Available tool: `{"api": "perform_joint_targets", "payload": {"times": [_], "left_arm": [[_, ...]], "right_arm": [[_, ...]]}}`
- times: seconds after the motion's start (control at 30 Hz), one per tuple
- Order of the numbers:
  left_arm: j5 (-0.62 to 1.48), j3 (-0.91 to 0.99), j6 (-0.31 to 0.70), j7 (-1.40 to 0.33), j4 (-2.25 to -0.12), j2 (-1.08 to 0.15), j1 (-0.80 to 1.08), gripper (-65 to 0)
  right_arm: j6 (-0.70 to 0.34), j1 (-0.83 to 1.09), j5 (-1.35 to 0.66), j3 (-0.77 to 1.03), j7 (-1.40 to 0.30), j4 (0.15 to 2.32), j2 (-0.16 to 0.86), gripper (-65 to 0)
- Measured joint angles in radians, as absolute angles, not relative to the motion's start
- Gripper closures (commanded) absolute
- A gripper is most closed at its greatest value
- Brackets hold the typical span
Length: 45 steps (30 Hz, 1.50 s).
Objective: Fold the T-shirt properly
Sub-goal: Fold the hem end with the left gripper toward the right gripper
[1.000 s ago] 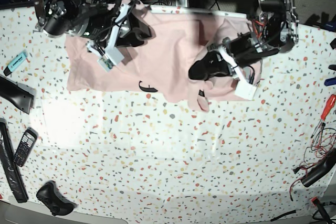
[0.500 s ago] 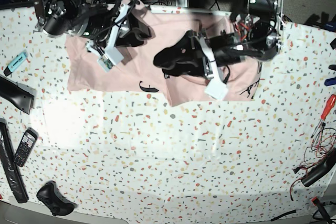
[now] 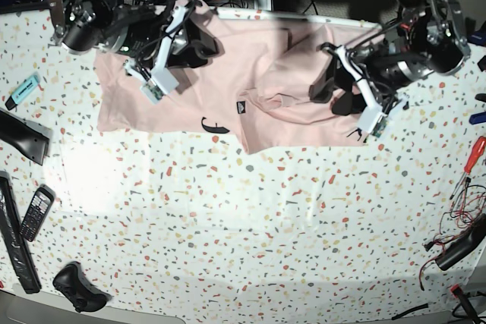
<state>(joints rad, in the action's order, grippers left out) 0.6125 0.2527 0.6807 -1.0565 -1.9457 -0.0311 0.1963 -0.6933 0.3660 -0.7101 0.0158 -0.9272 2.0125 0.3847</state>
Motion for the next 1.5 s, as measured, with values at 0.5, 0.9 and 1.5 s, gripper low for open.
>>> {"api": "perform_joint_targets", "payload": {"times": [0.5, 0.9, 1.5], "left_arm": [[0.355, 0.253, 0.515, -0.915, -1.939, -0.031, 0.221, -26.0], [0.362, 0.253, 0.511, -0.889, -1.836, -0.031, 0.221, 0.0], [0.928, 0.188, 0.640, -1.074, -1.836, -0.034, 0.222, -1.9]], "right_arm": [[-0.693, 0.366, -0.710, 0.015, -0.928, 2.012, 0.385, -16.4], [-0.693, 0.366, -0.710, 0.015, -0.928, 2.012, 0.385, -16.4], [-0.693, 0.366, -0.710, 0.015, -0.928, 2.012, 0.385, -16.4]]}}
